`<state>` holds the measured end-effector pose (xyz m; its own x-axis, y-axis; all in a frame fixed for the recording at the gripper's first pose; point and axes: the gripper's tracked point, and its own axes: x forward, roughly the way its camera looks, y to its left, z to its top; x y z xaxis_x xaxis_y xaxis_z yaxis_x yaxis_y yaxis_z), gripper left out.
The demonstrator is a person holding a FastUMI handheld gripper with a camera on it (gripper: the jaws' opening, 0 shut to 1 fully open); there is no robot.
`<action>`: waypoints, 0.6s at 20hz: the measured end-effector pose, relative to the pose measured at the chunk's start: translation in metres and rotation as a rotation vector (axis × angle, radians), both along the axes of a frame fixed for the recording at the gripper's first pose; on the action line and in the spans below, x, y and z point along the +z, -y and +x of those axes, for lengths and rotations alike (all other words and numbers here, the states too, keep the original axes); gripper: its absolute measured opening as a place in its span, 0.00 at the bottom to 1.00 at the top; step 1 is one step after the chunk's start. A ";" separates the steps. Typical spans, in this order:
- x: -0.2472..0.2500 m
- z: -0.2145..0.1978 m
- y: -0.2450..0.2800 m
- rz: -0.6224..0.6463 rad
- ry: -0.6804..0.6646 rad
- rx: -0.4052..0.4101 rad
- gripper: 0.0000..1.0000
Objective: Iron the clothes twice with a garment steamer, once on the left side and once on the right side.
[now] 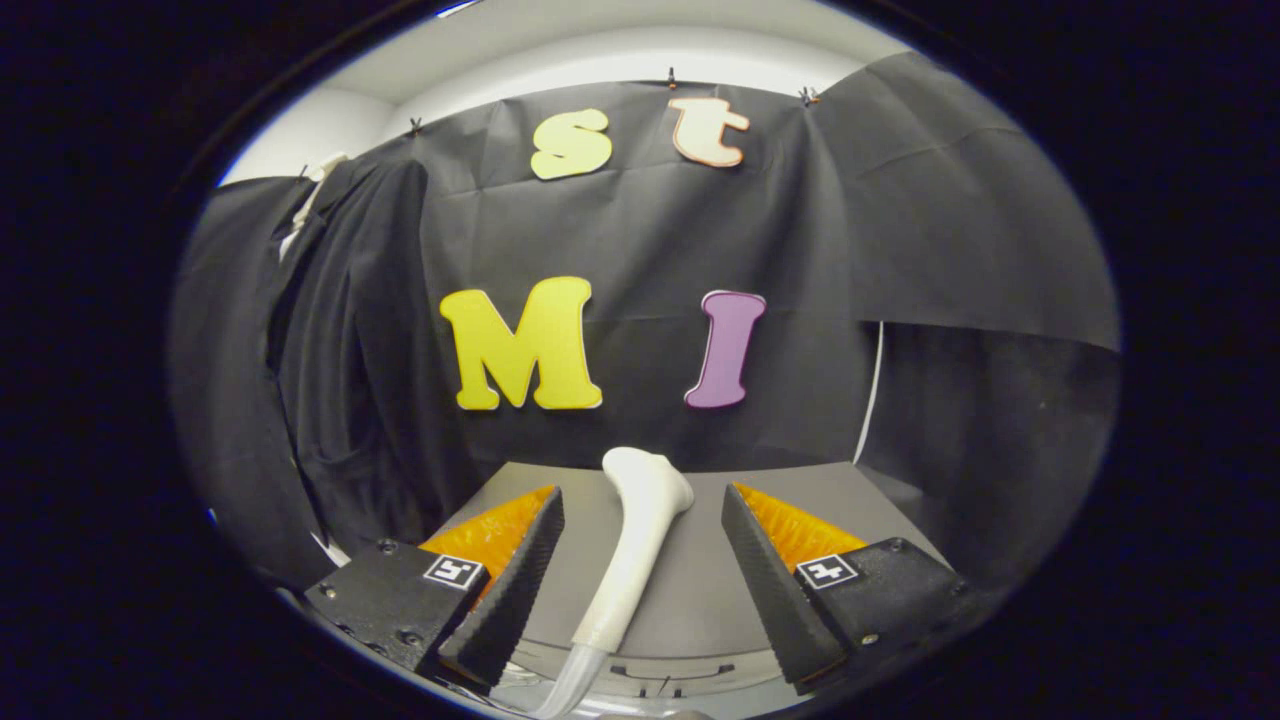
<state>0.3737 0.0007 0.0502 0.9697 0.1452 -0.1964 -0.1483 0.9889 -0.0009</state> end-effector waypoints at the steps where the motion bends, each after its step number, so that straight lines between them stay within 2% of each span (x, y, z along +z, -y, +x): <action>1: -0.010 0.009 -0.005 0.000 -0.029 0.014 0.99; 4: -0.033 0.036 -0.010 0.011 -0.101 0.039 0.99; 7: -0.055 0.058 -0.009 -0.005 -0.166 0.030 0.99; 12: -0.095 0.074 -0.001 -0.017 -0.283 0.024 0.98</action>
<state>0.4475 0.0014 -0.0447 0.8723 0.1615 -0.4615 -0.1681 0.9854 0.0271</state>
